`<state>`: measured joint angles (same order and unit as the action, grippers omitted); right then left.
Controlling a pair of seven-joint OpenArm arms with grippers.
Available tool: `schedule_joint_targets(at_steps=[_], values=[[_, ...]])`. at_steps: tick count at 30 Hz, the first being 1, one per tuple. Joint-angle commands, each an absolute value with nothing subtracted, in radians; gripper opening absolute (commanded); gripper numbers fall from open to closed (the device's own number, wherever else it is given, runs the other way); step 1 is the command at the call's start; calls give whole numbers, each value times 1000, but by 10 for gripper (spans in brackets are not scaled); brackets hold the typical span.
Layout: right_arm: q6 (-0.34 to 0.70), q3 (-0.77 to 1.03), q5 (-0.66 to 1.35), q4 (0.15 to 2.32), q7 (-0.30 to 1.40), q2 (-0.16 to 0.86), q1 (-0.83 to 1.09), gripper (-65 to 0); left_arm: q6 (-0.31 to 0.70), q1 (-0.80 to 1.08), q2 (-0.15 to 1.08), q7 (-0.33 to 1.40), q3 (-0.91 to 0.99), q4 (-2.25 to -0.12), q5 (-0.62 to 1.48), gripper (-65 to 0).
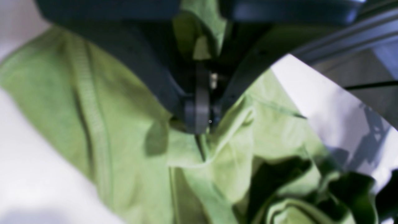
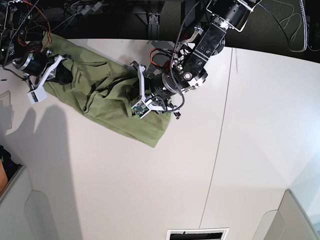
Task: Layout the t-shirt on the table in an organized manner, then fold the t-shirt properly
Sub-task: 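Hold the folded end down with the left gripper and adjust the fabric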
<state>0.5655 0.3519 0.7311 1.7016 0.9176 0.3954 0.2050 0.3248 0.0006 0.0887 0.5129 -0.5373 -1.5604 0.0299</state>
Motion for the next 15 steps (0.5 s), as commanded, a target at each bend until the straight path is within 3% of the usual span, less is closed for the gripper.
schedule_joint_targets(at_steps=[1, 6, 10, 15], values=[[576, 383, 751, 1747, 886, 413, 194, -650, 326, -11, 84, 503, -537, -1569, 32, -461], [569, 494, 770, 1874, 957, 413, 195, -650, 326, -11, 86, 511, -536, -1562, 32, -461], [561, 596, 767, 1874, 1034, 413, 201, -435, 339, -11, 86, 522, -536, -1562, 32, -461], [560, 697, 787, 1842, 1048, 433, 289, -321, 371, -10, 86, 535, -535, -1562, 33, -461]])
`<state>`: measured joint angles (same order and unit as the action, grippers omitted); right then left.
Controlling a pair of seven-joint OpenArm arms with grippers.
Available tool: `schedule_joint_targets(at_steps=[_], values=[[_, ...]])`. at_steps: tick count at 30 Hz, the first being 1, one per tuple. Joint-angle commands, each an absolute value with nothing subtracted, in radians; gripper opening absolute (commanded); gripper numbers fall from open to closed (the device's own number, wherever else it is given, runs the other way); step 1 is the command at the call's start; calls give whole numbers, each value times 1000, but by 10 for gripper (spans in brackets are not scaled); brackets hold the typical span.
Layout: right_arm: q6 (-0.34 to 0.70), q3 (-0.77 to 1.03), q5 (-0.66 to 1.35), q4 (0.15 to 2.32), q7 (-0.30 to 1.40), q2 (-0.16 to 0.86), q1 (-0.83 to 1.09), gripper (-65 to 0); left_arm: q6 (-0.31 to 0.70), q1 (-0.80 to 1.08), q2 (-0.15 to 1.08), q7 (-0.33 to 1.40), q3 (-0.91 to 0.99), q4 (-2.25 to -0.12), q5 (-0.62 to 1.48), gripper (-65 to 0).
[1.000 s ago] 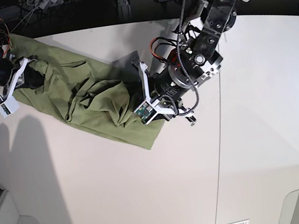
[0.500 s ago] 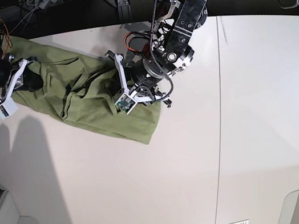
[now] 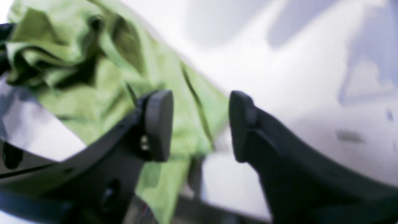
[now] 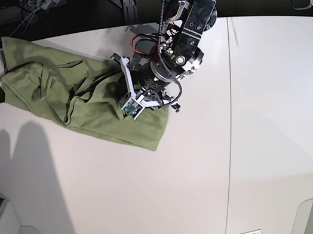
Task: Layout the t-shirt on the table in an organized manner, then fold the t-shirt properly
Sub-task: 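Hold the folded end down with the left gripper and adjust the fabric, then grasp the shirt's other end with the right gripper and fold it toward the left gripper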
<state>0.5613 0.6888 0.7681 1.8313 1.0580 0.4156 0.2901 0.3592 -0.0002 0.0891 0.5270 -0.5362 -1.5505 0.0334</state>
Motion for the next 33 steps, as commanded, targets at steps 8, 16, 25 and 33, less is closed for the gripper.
schedule_joint_targets(at_steps=[8, 16, 25, 33], values=[[553, 707, 797, 1703, 990, 431, 413, -261, 371, -11, 86, 543, -535, -1562, 33, -461], [559, 703, 868, 1576, 977, 367, 386, -261, 371, -14, 86, 551, -535, -1562, 33, -461], [574, 702, 927, 1571, 985, 257, 318, -262, 371, -11, 86, 555, -535, -1562, 33, -461], [573, 669, 926, 1571, 992, 187, 244, -265, 371, -11, 86, 558, -535, -1562, 41, -461]])
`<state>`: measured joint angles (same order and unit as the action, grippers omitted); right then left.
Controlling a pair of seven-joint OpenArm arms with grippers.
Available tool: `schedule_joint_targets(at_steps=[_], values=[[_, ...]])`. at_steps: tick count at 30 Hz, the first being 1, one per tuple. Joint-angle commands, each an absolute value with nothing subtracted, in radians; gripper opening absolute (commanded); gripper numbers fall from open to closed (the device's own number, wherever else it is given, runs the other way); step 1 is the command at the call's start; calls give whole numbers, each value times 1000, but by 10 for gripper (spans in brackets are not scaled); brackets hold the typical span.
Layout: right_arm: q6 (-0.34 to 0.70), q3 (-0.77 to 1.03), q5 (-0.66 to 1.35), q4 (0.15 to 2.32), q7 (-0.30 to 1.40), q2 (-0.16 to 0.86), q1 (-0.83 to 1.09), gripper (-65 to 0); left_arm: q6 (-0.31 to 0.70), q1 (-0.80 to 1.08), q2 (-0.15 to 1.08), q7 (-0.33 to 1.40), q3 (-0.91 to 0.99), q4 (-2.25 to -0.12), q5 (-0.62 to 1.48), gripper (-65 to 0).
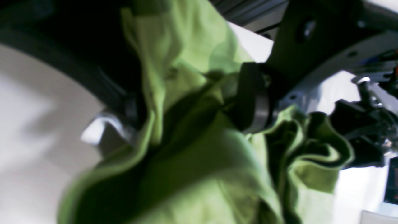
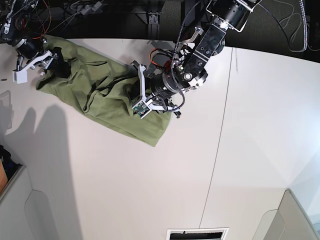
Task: Layout the t-shirt on the table in an organized manner, then fold the t-shirt properly
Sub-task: 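Grasp the shirt's other end with the right gripper and fold it toward the left gripper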
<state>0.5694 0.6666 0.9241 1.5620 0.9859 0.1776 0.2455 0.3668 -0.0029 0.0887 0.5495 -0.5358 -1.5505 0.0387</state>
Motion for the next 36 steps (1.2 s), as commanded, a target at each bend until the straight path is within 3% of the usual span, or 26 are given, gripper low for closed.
schedule_joint_targets(at_steps=[1, 3, 6, 7, 11, 15, 22, 30, 36], values=[[573, 663, 925, 1571, 992, 186, 241, -281, 371, -11, 86, 558, -535, -1562, 43, -461], [572, 650, 925, 1571, 992, 185, 233, -396, 371, -11, 86, 558, -535, -1562, 44, -461], [572, 642, 925, 1571, 991, 185, 224, -627, 371, -11, 86, 558, -535, -1562, 44, -461], [573, 642, 924, 1571, 992, 185, 221, -650, 371, -11, 86, 558, -535, -1562, 44, -461], [574, 642, 924, 1571, 992, 186, 210, -650, 371, -11, 86, 558, -535, -1562, 56, -461], [574, 643, 924, 1575, 992, 209, 199, -650, 442, -10, 84, 558, -546, -1562, 124, -461], [585, 669, 962, 1596, 1035, 266, 172, -650, 445, 7, 47, 550, -618, -1554, 121, -461], [592, 644, 1002, 1783, 1068, 257, 173, -650, 437, 20, -9, 534, -629, -1496, 84, -461], [592, 507, 975, 1900, 1045, 198, 171, -650, 437, 20, -8, 531, -629, -1467, 86, -461]])
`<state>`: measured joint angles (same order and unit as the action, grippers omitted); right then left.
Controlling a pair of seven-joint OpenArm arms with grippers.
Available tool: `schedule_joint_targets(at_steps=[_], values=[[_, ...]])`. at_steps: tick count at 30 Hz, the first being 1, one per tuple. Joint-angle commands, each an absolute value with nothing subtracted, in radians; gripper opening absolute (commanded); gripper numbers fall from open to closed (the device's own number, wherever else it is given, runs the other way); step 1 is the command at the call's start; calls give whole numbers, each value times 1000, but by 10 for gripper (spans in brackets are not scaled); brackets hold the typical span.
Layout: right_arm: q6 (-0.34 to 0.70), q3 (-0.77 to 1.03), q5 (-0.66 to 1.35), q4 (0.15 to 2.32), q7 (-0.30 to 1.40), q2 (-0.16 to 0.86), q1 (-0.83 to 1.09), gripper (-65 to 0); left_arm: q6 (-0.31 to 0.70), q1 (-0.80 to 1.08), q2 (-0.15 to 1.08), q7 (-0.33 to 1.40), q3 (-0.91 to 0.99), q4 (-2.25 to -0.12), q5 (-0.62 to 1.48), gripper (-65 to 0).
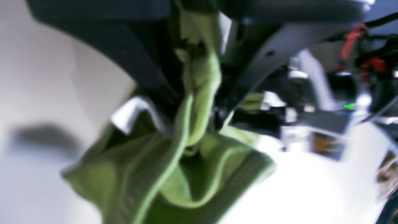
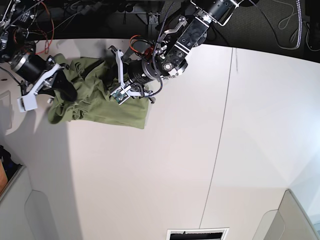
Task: Layout the t-shirt on the table in an organized manner, then fold the t-shirt properly
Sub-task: 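Grasp the shirt's other end with the right gripper and fold it toward the left gripper, then release the shirt with both grippers and lift them away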
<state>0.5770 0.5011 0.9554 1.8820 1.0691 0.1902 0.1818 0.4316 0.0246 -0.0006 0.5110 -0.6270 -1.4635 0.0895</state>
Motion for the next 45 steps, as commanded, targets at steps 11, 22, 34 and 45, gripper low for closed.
schedule_joint_targets(at_steps=[11, 22, 34, 45], values=[[591, 413, 854, 1900, 1006, 135, 133, -650, 442, 12, -7, 583, -629, -1581, 139, -461], [591, 432, 815, 1900, 991, 135, 133, -650, 461, 11, 0, 629, -624, -1703, 198, -461], [591, 434, 811, 1900, 987, 135, 122, -650, 515, 22, 134, 636, -347, -1837, 363, -461], [591, 424, 844, 1900, 984, 133, 122, -650, 551, 158, 162, 563, -236, -1689, 350, -461]])
